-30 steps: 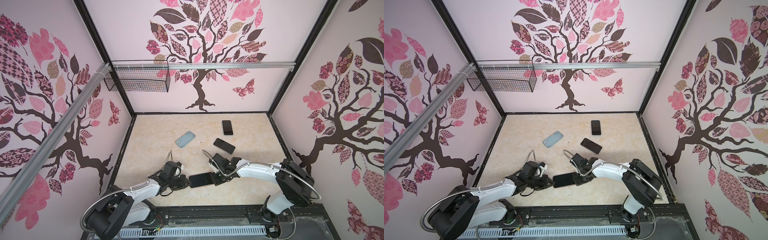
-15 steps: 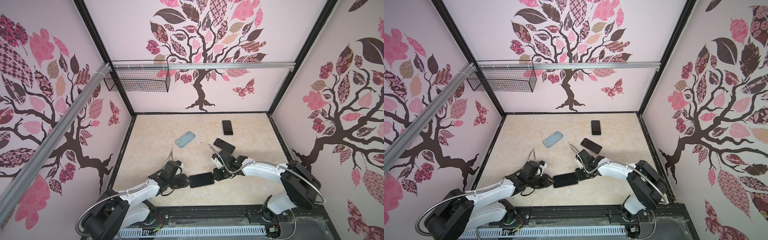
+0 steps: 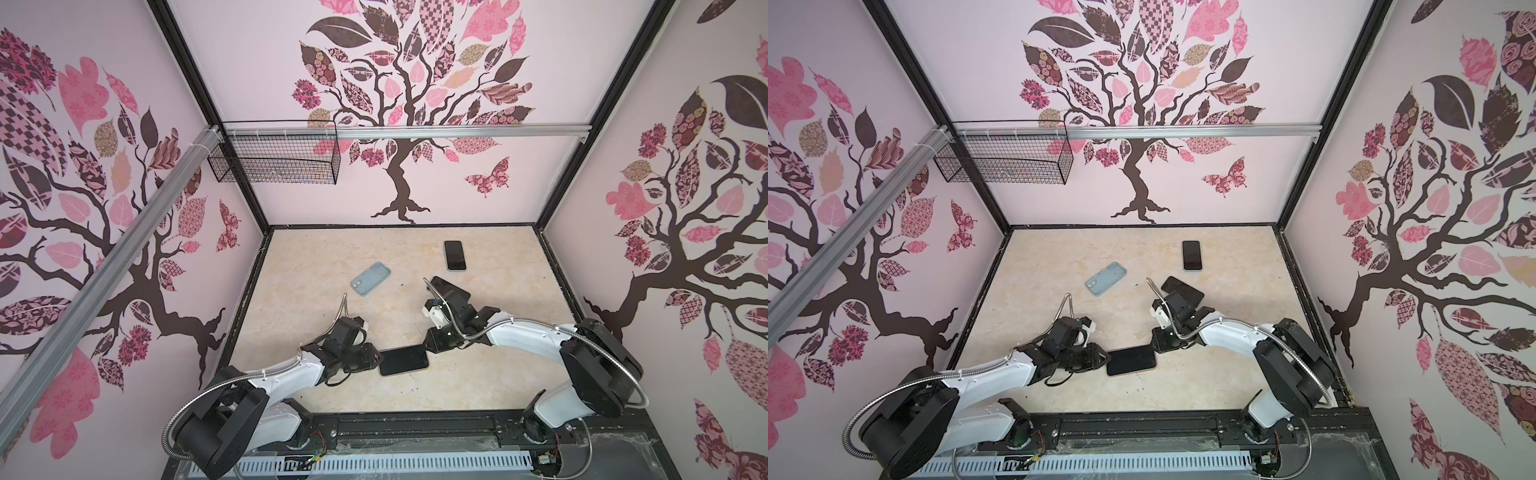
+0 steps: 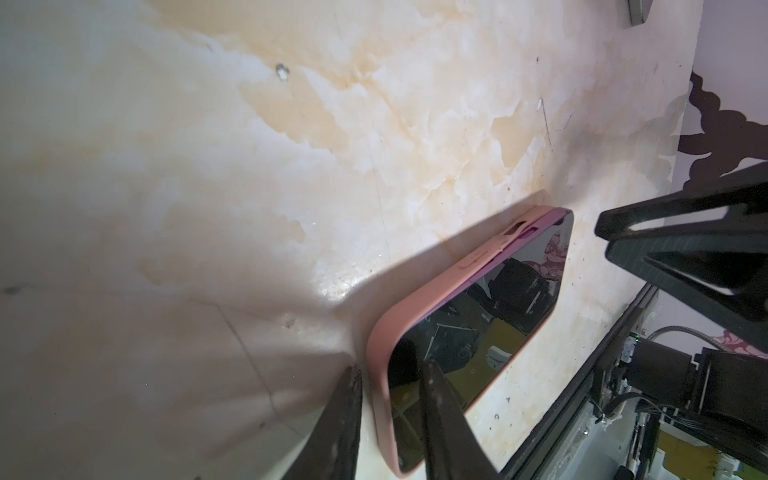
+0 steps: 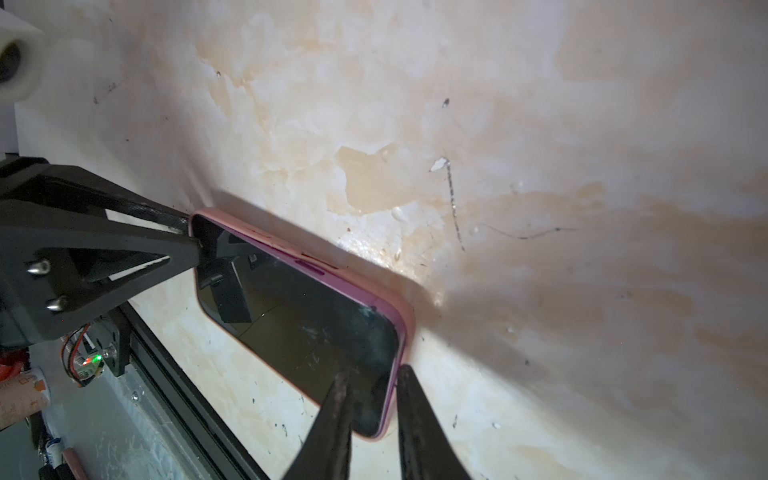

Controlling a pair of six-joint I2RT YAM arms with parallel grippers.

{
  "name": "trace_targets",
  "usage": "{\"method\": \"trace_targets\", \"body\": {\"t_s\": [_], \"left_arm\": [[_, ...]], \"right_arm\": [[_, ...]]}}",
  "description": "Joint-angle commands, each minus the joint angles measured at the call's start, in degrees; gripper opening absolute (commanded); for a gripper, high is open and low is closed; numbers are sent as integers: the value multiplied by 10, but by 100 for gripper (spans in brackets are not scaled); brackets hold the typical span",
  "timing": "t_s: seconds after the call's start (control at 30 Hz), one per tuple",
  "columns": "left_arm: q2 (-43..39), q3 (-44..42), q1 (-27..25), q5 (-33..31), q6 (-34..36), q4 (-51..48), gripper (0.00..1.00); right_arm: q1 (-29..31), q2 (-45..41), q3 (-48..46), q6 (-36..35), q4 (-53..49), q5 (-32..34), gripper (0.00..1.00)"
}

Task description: Put the phone into the phone case

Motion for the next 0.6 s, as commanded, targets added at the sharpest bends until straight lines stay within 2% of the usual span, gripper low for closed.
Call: {"method": "trace_targets", "body": {"t_s": [0.0, 0.57], "left_arm": [[11, 17, 5, 6, 9, 2, 25], [18, -6, 7, 20, 16, 21, 17]], "right_arm": [[-3, 25, 15, -14, 9, -24, 20], [-3, 81, 14, -24, 15, -64, 16]]}}
